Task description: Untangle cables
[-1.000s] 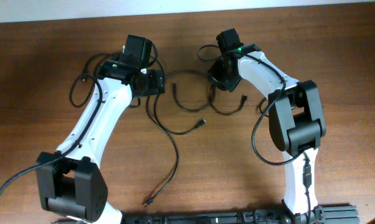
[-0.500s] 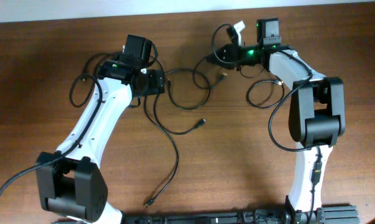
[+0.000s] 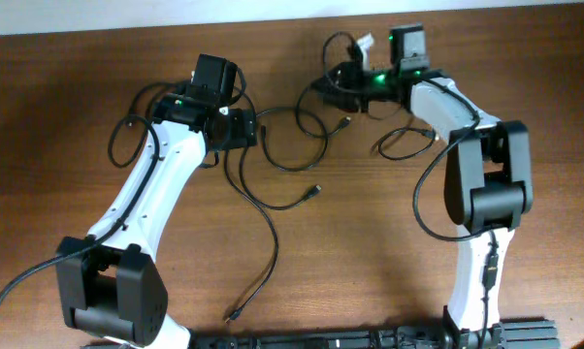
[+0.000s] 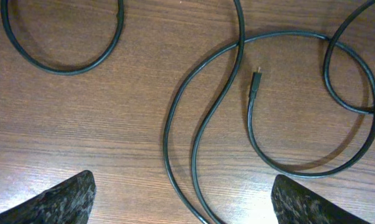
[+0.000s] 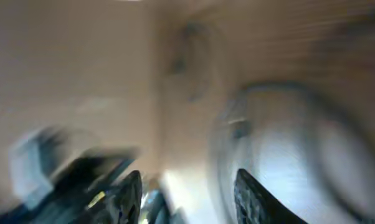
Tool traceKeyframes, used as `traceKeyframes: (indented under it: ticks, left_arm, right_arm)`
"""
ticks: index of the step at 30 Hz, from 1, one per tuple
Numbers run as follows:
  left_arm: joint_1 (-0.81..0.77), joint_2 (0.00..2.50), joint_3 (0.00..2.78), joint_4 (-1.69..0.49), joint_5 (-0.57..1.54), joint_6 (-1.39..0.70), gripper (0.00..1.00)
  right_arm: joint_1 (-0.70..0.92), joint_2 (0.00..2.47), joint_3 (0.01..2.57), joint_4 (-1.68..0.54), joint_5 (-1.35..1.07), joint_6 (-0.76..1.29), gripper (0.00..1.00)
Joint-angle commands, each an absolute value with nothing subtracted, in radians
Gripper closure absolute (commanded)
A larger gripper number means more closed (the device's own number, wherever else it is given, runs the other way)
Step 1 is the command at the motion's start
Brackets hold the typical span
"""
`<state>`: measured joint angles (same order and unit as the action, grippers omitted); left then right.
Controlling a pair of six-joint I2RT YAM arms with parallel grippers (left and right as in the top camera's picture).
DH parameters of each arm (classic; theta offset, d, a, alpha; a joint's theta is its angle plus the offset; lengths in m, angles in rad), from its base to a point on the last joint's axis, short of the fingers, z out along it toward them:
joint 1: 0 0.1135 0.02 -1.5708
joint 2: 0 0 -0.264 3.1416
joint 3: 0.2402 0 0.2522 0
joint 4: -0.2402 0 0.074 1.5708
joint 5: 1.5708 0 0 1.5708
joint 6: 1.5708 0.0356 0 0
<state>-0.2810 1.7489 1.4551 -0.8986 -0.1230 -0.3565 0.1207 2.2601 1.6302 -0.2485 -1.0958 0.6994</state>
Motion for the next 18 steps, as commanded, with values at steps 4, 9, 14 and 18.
traceKeyframes:
  ticks: [4,9,14,18]
  left_arm:
    - [-0.279,1.752,1.459,-0.918,-0.120,-0.351,0.09]
    - [-0.279,1.752,1.459,-0.921,-0.120,-0.351,0.09]
    - [-0.279,1.752,1.459,-0.921,-0.120,-0.351,0.09]
    - [-0.279,1.752,1.459,-0.921,-0.120,-0.351,0.09]
  right_arm:
    - [0.210,2.234,1.626,-0.270,-0.358,0.685,0.57]
    - [0.276,2.283,1.626,-0.175,-0.274,0.685,0.54]
    - [0.288,2.346,1.626,-0.018,-0.370,0.743,0.54]
    - [0.290,2.400,1.626,-0.022,-0.367,0.837,0.54]
